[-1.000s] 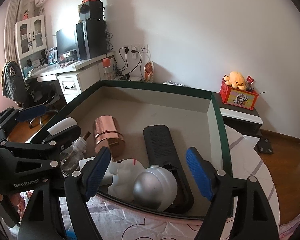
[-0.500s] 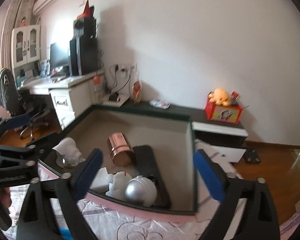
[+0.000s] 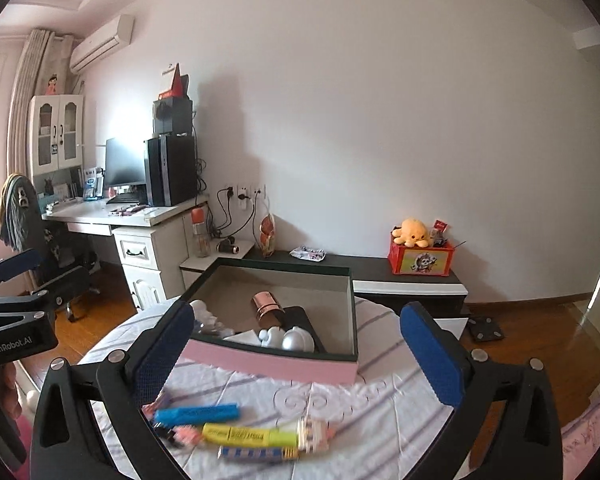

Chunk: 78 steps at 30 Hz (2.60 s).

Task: Organize rigid objects
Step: 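Withdraw both tools from the box back over the bed, then grasp the pink block figure with the left tool while the right tool grasps the white block figure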

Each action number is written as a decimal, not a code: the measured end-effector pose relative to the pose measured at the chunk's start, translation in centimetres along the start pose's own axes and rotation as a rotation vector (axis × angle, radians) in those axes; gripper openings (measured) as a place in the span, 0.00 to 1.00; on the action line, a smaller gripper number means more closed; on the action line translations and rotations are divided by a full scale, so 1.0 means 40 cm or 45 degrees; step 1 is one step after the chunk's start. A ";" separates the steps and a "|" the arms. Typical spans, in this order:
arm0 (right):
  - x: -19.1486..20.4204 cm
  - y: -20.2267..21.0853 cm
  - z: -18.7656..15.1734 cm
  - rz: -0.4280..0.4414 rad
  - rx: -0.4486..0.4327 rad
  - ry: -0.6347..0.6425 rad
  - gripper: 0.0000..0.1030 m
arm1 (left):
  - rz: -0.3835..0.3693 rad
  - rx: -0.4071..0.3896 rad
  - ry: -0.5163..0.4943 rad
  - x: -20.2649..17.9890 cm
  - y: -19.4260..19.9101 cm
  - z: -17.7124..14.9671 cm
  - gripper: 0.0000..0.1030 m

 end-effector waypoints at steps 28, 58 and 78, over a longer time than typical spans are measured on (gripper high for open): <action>0.170 0.395 -0.027 -0.080 -0.178 0.092 1.00 | -0.019 -0.208 0.006 0.078 0.394 -0.013 1.00; 0.064 0.250 -0.141 -0.117 0.016 -0.011 1.00 | -0.034 0.090 -0.023 0.078 0.159 -0.156 1.00; -0.103 -0.083 -0.303 -0.118 0.327 -0.136 1.00 | -0.069 0.475 -0.197 -0.061 -0.231 -0.354 1.00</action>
Point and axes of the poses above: each gripper's, at about its wrist camera, not at the fingertips, and y roughly against the way its jaws point, x to its left, z to its top, the point moved 6 cm from there along -y, roughly the way its jaws point, and after that the axes turned 11 degrees about z, right-handed, at the moved point
